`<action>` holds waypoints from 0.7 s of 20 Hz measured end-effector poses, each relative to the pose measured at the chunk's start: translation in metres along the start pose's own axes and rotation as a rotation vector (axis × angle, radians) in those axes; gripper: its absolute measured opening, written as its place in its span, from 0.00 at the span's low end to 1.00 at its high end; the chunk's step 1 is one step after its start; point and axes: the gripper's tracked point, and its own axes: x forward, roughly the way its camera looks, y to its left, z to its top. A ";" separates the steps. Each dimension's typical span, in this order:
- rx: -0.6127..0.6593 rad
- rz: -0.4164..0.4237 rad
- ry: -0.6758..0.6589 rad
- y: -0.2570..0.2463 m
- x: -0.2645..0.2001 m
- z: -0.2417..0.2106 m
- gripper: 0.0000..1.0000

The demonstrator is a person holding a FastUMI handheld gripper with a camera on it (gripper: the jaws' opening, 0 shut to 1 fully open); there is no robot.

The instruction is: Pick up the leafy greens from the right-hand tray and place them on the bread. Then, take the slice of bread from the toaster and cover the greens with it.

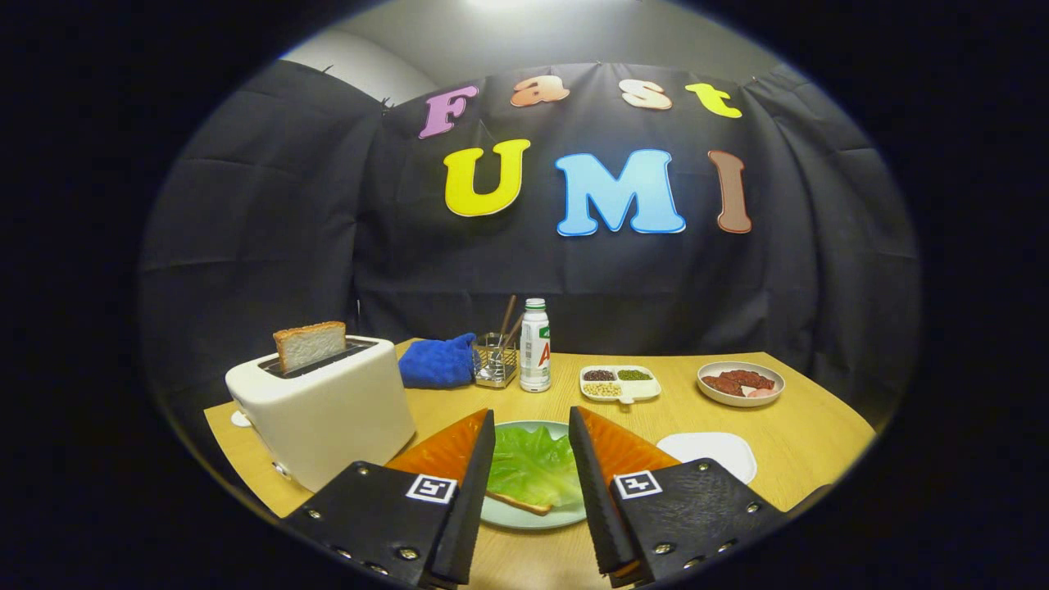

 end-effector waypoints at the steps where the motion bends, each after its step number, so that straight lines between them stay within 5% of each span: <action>1: 0.013 -0.001 0.000 0.007 0.000 0.001 0.55; 14: 0.088 0.227 -0.009 0.150 0.002 0.036 0.55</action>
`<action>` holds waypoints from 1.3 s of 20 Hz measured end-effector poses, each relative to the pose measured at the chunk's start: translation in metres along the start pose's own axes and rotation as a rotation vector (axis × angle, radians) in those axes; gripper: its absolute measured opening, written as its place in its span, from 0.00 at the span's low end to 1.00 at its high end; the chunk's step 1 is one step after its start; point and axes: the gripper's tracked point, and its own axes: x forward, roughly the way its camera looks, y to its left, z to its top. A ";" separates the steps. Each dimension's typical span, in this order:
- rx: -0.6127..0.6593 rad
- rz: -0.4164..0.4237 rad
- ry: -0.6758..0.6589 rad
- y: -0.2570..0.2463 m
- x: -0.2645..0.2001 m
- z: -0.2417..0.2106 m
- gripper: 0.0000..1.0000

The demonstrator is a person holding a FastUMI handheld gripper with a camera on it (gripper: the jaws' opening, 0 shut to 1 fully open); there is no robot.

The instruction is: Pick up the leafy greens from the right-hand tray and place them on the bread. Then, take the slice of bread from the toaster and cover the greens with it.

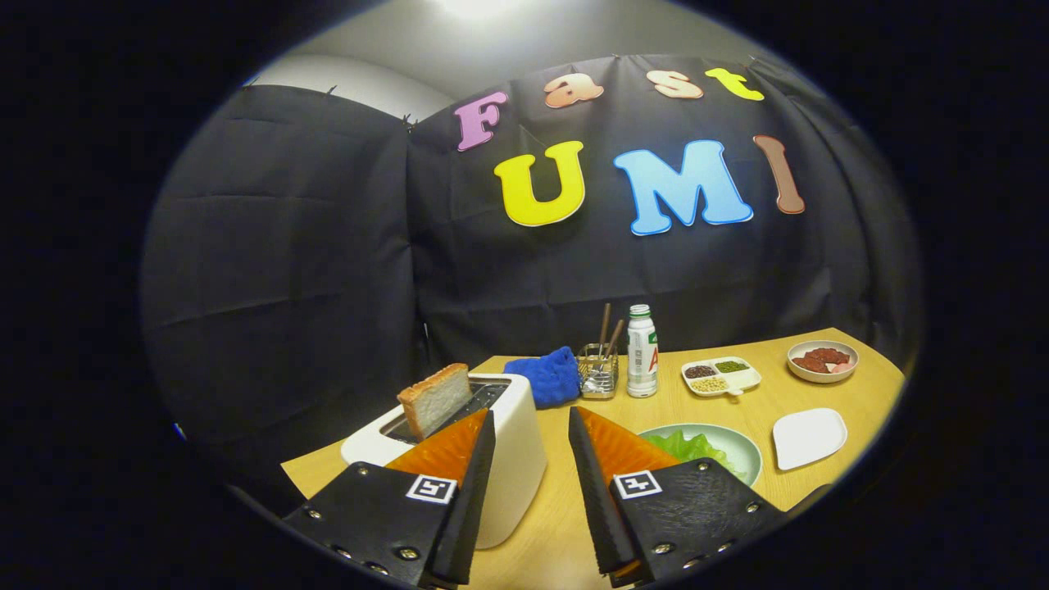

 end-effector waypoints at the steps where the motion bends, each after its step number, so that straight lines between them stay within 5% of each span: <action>1: -0.003 0.009 -0.001 0.007 0.002 0.001 0.55; 15: -0.050 0.055 0.063 0.085 0.045 -0.017 0.55; 20: -0.076 -0.017 0.038 0.085 0.063 -0.012 0.55; 21: -0.084 -0.021 0.046 0.088 0.069 -0.018 0.42; 24: -0.084 -0.060 0.052 0.084 0.076 -0.021 0.26; 26: -0.044 -0.029 0.053 0.089 0.076 -0.021 0.25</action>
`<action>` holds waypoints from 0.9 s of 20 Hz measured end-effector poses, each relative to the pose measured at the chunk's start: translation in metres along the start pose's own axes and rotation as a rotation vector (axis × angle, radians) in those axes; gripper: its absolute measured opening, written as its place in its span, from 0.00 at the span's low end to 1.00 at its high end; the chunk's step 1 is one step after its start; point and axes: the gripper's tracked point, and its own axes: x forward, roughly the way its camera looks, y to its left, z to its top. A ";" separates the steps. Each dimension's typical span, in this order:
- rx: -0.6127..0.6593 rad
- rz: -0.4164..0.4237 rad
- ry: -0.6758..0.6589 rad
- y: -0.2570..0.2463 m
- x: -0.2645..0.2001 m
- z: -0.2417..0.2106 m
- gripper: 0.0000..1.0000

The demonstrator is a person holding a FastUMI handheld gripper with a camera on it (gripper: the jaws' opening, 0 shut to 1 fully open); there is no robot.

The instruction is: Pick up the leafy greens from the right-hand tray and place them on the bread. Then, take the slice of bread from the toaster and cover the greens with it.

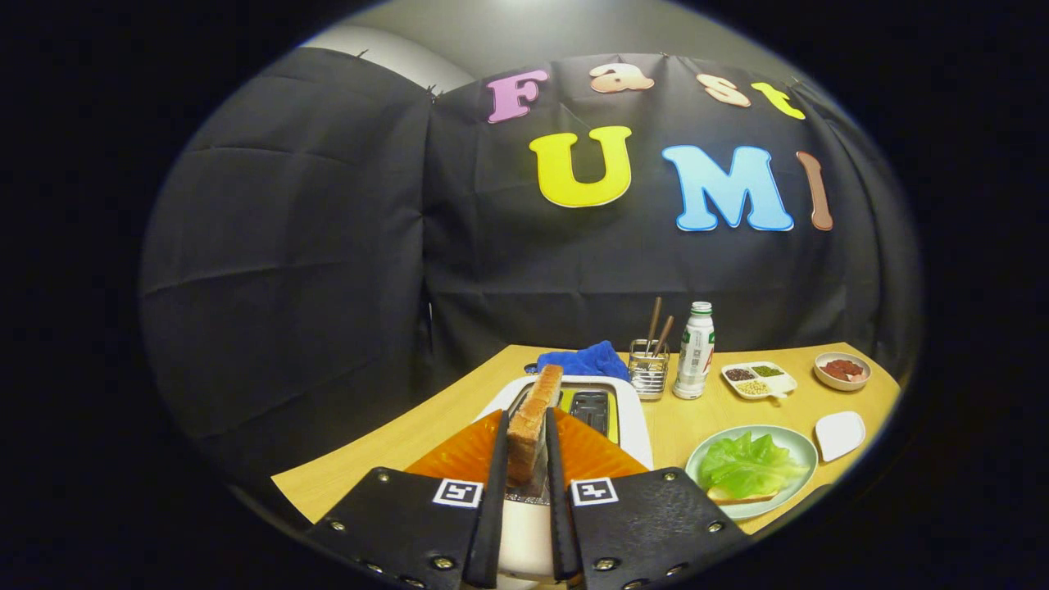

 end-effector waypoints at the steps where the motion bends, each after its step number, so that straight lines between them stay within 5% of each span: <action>1: 0.013 0.012 0.009 0.003 0.000 -0.002 0.10; 7: -0.010 0.007 -0.001 0.001 -0.003 0.008 0.10; 8: -0.014 0.008 -0.008 0.002 0.000 0.007 0.01; 18: 0.012 0.024 -0.079 -0.001 -0.014 0.044 0.01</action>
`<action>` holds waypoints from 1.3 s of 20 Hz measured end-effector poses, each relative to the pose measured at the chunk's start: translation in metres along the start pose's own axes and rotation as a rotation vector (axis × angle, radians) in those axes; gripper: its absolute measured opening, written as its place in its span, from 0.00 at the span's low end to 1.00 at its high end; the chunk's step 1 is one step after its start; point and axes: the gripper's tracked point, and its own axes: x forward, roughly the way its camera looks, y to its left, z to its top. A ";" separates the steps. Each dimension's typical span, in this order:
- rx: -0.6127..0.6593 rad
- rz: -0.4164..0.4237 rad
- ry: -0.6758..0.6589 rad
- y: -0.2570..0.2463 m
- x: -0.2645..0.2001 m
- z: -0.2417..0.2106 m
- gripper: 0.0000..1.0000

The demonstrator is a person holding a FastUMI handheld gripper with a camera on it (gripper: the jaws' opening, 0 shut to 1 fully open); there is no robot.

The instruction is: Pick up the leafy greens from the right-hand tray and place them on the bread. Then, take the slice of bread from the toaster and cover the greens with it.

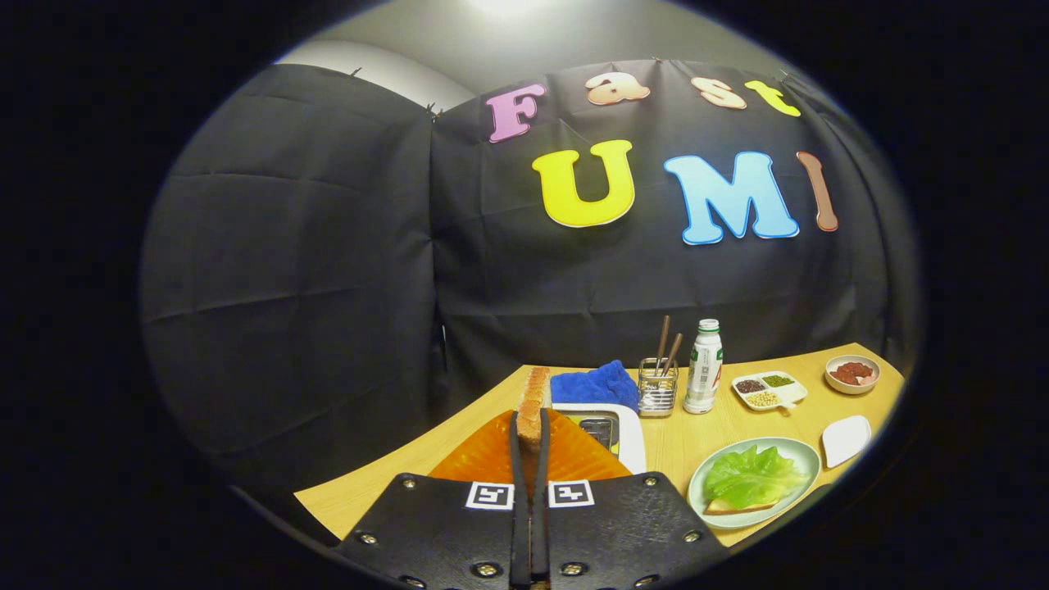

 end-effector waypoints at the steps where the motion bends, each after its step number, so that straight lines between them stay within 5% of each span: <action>1: 0.002 0.005 -0.010 0.001 -0.001 0.002 0.01; 8: 0.018 0.015 -0.078 -0.012 -0.016 0.037 0.01; 15: 0.033 -0.066 -0.138 -0.063 -0.035 0.062 0.01; 26: -0.048 -0.183 -0.120 -0.151 -0.053 0.046 0.01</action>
